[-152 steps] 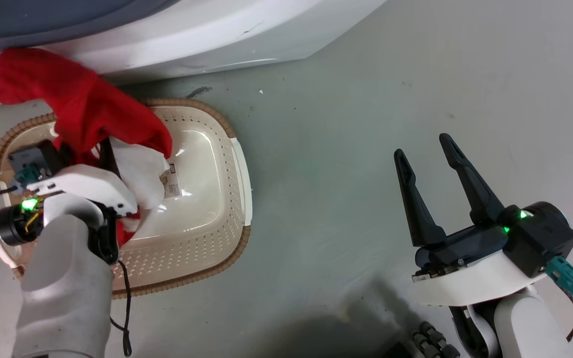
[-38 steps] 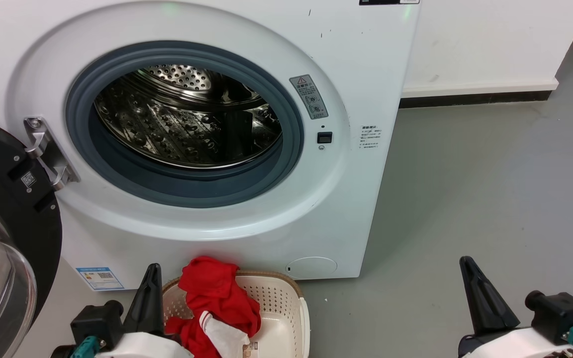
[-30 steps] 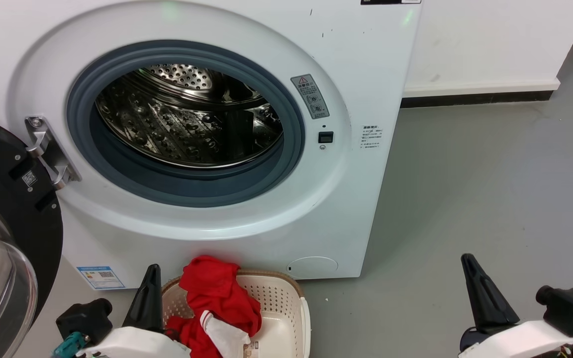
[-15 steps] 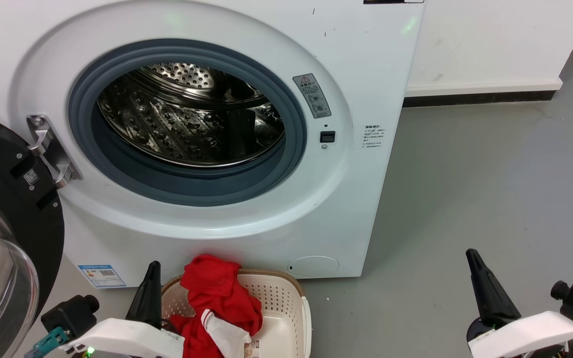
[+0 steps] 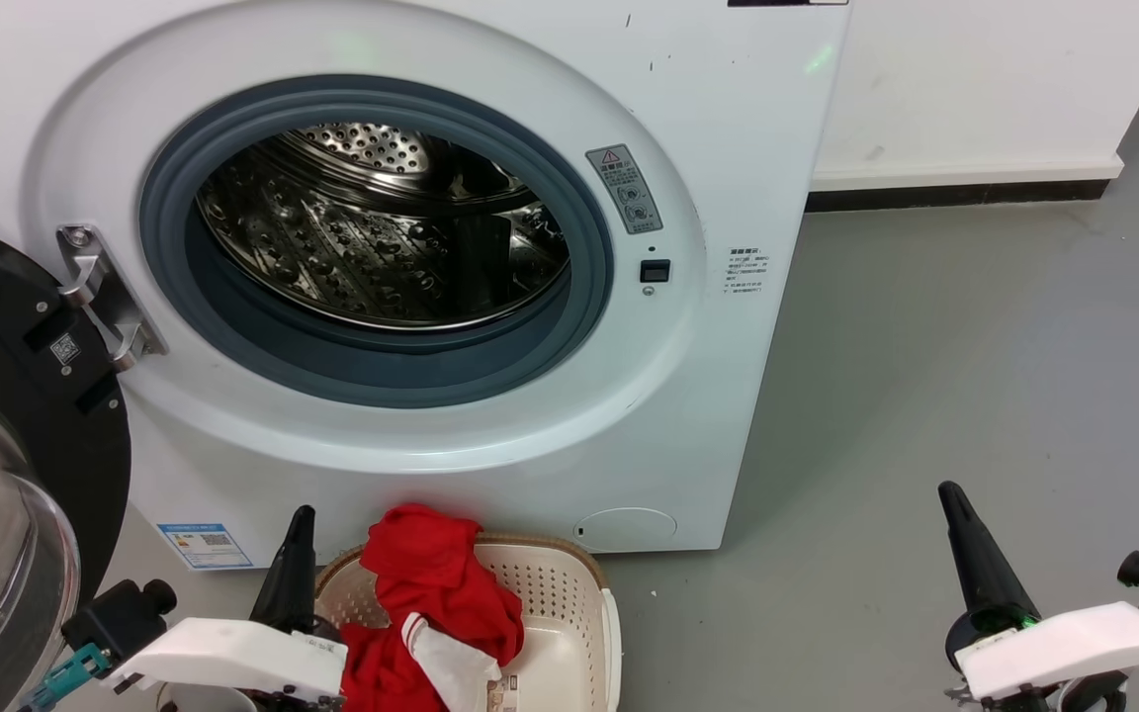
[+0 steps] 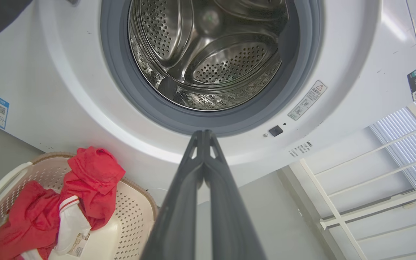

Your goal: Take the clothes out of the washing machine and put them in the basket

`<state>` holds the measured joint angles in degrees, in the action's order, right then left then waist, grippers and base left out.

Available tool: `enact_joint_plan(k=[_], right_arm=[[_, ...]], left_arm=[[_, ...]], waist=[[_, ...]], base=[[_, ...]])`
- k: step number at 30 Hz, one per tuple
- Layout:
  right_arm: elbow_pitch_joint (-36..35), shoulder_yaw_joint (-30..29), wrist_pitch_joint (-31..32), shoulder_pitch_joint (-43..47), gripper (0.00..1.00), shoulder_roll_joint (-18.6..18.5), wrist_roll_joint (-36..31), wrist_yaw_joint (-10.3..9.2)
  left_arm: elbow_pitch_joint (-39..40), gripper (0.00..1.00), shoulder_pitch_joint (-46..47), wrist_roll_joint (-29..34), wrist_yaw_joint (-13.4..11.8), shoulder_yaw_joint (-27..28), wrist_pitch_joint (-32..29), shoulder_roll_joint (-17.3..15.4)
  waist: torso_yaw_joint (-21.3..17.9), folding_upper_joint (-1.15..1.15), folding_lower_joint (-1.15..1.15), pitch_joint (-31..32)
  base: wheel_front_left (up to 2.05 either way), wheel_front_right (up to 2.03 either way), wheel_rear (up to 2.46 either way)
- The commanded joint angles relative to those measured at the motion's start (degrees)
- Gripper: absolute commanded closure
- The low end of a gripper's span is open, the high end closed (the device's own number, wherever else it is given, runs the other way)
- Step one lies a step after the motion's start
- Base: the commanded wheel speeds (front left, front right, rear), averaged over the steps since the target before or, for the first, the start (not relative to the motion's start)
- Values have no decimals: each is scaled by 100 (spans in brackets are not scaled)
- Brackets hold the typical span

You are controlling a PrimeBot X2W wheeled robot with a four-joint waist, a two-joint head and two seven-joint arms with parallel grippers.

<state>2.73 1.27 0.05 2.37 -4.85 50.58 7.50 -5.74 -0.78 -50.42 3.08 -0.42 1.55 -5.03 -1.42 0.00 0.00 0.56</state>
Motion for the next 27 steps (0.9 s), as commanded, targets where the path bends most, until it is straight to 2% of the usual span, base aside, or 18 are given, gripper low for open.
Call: enact_joint_plan(k=[1, 27], right_arm=[[-3, -24, 21, -156, 100, -31, 174, 0], [451, -199, 168, -451, 100, -41, 1932, 0]], left_arm=[[19, 100, 130, -167, 37, 30, -29, -44], [-318, 100, 382, -1910, 210, 200, -262, -18]], waist=[[2, 0, 0, -1], [48, 0, 0, -25]], base=[[0, 0, 0], [0, 0, 0]])
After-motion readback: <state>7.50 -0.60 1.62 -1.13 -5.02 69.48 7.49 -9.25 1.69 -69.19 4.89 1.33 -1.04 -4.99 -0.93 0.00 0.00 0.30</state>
